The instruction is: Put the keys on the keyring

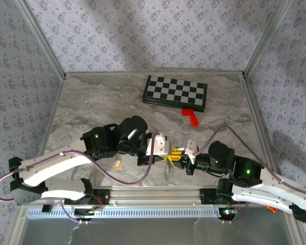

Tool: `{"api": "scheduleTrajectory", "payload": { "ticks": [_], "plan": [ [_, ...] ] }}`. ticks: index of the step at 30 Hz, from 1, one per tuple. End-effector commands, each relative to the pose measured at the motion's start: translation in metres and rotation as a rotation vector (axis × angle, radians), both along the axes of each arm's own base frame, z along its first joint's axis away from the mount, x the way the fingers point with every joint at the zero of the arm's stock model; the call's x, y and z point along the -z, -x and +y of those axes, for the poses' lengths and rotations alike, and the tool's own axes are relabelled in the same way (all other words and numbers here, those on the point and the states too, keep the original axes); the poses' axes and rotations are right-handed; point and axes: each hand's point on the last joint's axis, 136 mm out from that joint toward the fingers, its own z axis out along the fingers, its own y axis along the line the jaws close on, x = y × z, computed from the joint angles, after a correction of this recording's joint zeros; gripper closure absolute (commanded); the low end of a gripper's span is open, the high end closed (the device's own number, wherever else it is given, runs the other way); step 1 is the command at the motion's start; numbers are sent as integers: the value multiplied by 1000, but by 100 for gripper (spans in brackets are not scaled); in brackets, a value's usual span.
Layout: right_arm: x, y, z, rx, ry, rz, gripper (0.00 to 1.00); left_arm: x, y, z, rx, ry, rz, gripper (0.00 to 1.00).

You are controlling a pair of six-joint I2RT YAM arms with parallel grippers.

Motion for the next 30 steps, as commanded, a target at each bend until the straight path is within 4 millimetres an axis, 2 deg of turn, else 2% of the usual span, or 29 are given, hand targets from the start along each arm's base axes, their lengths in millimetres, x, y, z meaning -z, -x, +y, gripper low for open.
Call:
{"api": "scheduleTrajectory", "payload": {
  "ticks": [1,3,7,10,14,17,22,27,30],
  "plan": [
    [-14,3,4,-18,-42,-11,94,-19,9,-5,49,55,-12,100],
    [-14,4,4,-25,-47,-12,100,-19,10,-4,48,66,-11,100],
    [-17,5,2,-29,-79,-21,100,-23,9,-3,28,119,-17,99],
    [-23,5,-3,-14,-137,-35,100,-31,6,-1,-9,217,-15,81],
    [-46,11,-11,-28,-316,-56,100,-52,1,7,-66,427,31,71],
    [-56,17,-15,-53,-434,-70,100,-63,-2,13,-92,568,69,69],
    [-72,24,-18,-96,-587,-106,100,-68,3,12,-70,622,107,69],
    [-73,24,-14,-103,-596,-116,100,-80,19,10,14,662,126,68],
    [-76,25,-14,-109,-620,-122,100,-81,20,8,22,668,123,69]
  ]
}}
